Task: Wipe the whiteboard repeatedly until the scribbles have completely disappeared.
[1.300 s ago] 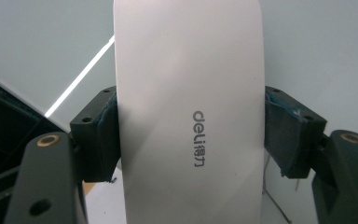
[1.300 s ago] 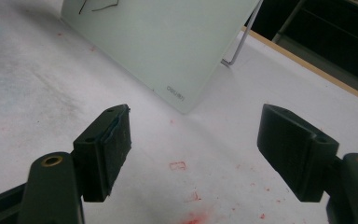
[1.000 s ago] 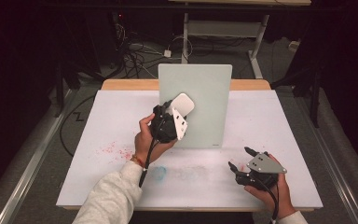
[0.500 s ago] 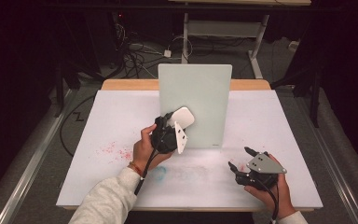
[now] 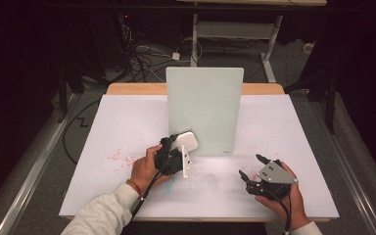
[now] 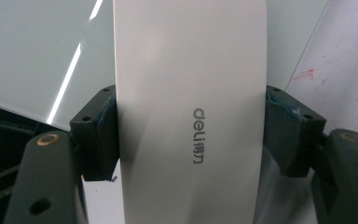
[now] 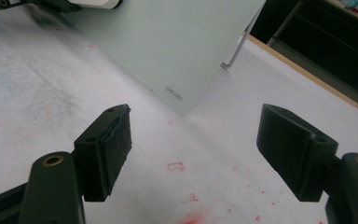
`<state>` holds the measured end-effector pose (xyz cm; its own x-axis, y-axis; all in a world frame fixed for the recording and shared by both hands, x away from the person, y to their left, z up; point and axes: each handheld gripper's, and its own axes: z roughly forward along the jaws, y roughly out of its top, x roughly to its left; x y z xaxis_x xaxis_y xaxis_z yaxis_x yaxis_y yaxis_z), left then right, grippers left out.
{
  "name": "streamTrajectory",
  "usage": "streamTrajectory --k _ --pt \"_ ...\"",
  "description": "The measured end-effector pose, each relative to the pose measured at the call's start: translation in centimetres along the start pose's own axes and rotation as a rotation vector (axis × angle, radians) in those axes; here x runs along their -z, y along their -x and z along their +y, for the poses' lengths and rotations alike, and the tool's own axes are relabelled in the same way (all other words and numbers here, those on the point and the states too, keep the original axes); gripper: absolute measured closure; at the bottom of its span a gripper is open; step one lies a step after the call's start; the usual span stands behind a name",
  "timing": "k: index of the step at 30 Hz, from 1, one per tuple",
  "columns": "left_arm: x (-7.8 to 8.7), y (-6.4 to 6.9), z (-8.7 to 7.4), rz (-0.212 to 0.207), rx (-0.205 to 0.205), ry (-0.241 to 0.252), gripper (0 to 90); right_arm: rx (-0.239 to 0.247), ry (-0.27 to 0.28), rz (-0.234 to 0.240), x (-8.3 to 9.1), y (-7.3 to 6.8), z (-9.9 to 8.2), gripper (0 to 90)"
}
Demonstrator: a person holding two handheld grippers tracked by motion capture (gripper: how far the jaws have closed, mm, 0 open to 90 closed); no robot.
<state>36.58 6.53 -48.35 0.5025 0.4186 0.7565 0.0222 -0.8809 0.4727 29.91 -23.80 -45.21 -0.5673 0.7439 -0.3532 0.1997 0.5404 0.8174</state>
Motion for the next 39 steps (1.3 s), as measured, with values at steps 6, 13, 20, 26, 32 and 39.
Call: streamTrajectory --k 6,13,20,26,32,39 --pt "0.0 -0.1 0.2 -0.012 0.008 -0.006 28.3 -0.006 0.007 -0.002 0.0 0.1 0.0 26.8" --pt "0.0 -0.6 0.7 -0.014 0.019 -0.011 28.4 -0.008 0.009 -0.007 0.2 0.3 0.0 26.8" --pt "0.5 -2.7 0.7 0.007 0.093 0.011 28.4 -0.015 0.012 -0.008 0.2 0.4 0.0 26.8" --pt "0.6 -2.9 0.5 0.008 0.092 0.0 28.5 -0.014 0.016 -0.012 0.4 0.5 0.0 26.8" --pt "0.6 -2.6 0.1 0.007 0.087 -0.008 28.4 -0.011 0.019 -0.011 0.4 0.4 0.0 26.8" --pt "0.3 -1.2 0.2 0.001 0.059 -0.026 28.4 -0.008 0.016 -0.007 0.3 0.3 0.1 26.8"
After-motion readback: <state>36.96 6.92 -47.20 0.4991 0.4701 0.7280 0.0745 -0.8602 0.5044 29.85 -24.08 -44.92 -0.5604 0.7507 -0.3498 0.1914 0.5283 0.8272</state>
